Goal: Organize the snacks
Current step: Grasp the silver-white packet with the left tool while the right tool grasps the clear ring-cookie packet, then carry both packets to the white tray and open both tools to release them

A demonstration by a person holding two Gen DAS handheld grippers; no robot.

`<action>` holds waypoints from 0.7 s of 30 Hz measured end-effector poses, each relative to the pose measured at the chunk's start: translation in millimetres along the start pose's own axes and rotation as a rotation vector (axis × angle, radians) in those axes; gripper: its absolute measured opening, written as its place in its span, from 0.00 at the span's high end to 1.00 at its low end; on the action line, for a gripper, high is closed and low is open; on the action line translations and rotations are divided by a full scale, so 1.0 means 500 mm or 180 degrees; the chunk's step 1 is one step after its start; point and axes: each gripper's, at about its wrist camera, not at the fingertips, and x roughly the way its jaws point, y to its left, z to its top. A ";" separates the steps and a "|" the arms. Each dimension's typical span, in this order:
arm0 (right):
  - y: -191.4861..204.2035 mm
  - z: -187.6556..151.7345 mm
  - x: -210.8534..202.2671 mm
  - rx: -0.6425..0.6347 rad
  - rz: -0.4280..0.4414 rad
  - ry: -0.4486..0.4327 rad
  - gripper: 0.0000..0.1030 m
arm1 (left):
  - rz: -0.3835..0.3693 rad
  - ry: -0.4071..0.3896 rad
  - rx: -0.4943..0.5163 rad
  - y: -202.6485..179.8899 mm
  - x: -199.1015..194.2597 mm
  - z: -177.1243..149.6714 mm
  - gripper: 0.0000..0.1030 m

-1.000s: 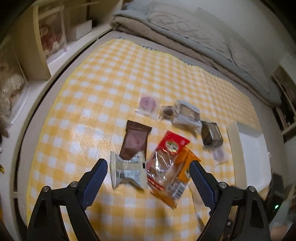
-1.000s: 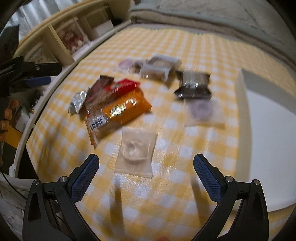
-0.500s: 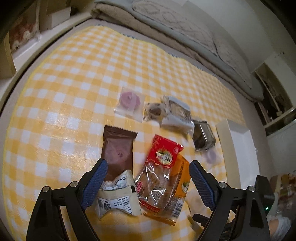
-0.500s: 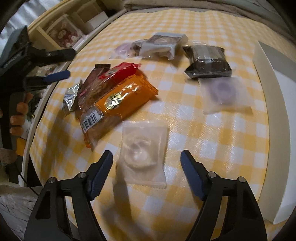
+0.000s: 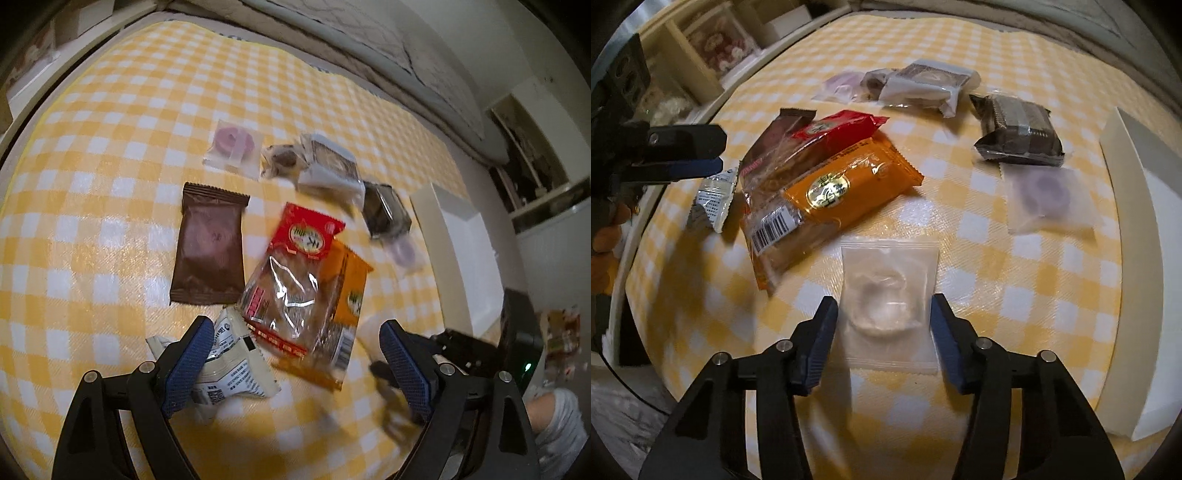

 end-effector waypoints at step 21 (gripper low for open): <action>-0.016 -0.033 -0.190 -0.0412 -0.0218 -0.0106 0.56 | 0.0656 0.0202 0.0337 -0.017 -0.027 -0.074 0.61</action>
